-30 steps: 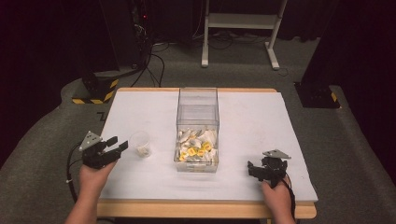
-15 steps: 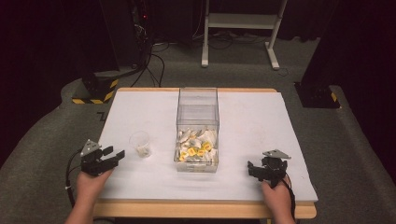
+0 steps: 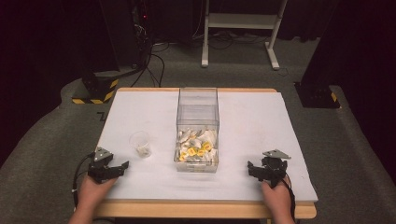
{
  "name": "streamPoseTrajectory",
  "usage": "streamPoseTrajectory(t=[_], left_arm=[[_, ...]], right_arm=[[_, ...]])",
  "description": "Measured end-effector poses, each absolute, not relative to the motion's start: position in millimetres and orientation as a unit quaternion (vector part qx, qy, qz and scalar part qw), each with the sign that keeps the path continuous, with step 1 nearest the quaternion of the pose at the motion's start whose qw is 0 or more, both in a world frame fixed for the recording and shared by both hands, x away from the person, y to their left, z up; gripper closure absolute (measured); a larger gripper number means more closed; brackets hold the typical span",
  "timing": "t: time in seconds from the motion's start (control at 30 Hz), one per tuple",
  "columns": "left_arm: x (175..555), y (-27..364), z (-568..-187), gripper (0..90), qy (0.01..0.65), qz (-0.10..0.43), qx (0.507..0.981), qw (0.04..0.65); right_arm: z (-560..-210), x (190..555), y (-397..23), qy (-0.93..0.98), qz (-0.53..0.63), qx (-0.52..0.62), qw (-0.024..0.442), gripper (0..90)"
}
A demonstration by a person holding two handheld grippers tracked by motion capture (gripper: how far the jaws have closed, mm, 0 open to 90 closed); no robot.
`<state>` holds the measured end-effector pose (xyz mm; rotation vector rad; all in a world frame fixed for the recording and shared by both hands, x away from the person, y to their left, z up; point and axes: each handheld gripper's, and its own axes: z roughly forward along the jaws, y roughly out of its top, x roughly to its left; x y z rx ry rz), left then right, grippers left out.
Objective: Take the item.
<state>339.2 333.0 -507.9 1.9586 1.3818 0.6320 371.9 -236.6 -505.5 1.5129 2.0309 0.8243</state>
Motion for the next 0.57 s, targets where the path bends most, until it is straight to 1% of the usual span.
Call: streamPoseTrajectory(t=[0.57], left_arm=[[337.5, 333.1, -508.3, 24.0, 0.531, 0.242, 0.743, 0.327]], right_arm=[[-505.4, 371.5, -235.8, 0.740, 0.298, 0.553, 0.240, 8.8]])
